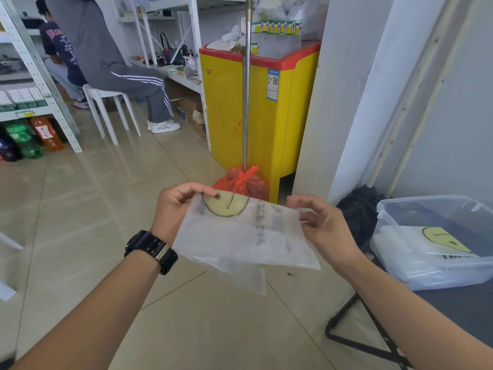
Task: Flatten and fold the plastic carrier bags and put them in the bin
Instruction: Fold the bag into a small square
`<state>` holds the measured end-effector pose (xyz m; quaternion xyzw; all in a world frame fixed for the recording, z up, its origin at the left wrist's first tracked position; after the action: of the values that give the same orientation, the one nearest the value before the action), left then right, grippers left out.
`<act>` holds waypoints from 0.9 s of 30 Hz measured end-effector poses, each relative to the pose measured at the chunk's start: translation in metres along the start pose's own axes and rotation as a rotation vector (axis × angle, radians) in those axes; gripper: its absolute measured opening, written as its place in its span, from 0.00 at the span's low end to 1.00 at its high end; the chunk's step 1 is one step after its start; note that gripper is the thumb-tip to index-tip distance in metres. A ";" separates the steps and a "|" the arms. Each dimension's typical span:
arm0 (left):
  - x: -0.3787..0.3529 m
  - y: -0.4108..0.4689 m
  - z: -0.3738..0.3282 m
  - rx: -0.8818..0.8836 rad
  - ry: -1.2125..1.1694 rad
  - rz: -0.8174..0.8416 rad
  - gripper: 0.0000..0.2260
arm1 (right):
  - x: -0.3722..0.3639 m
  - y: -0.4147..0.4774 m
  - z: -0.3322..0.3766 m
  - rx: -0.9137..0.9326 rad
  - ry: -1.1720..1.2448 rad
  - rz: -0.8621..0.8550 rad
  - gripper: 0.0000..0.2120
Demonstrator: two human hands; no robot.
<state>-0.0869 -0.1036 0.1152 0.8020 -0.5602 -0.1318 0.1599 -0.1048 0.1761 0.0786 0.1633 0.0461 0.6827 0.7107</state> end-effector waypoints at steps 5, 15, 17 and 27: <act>-0.003 -0.001 -0.001 0.028 -0.016 0.021 0.16 | 0.004 -0.003 -0.004 -0.160 0.220 -0.088 0.11; -0.056 -0.033 -0.019 -0.295 0.430 0.359 0.19 | -0.041 -0.021 0.017 -0.026 -0.135 0.221 0.27; -0.070 -0.043 -0.019 -0.310 0.490 0.431 0.15 | -0.058 -0.030 0.006 -0.118 -0.094 0.320 0.20; -0.046 -0.036 0.021 0.172 0.329 0.551 0.24 | -0.027 -0.019 -0.023 -0.486 0.209 -0.040 0.09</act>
<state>-0.0799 -0.0515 0.0827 0.6414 -0.7319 0.0953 0.2095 -0.0945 0.1534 0.0473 -0.0846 -0.0428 0.6727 0.7338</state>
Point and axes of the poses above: each hand's wrist, its own y-axis towards the middle knuckle, its own x-axis out of the back of the hand, z = x × y, the point moved 7 cm from there along y, towards the middle knuckle, and after that the axes turned 12 degrees about -z, right-handed, at the moved point
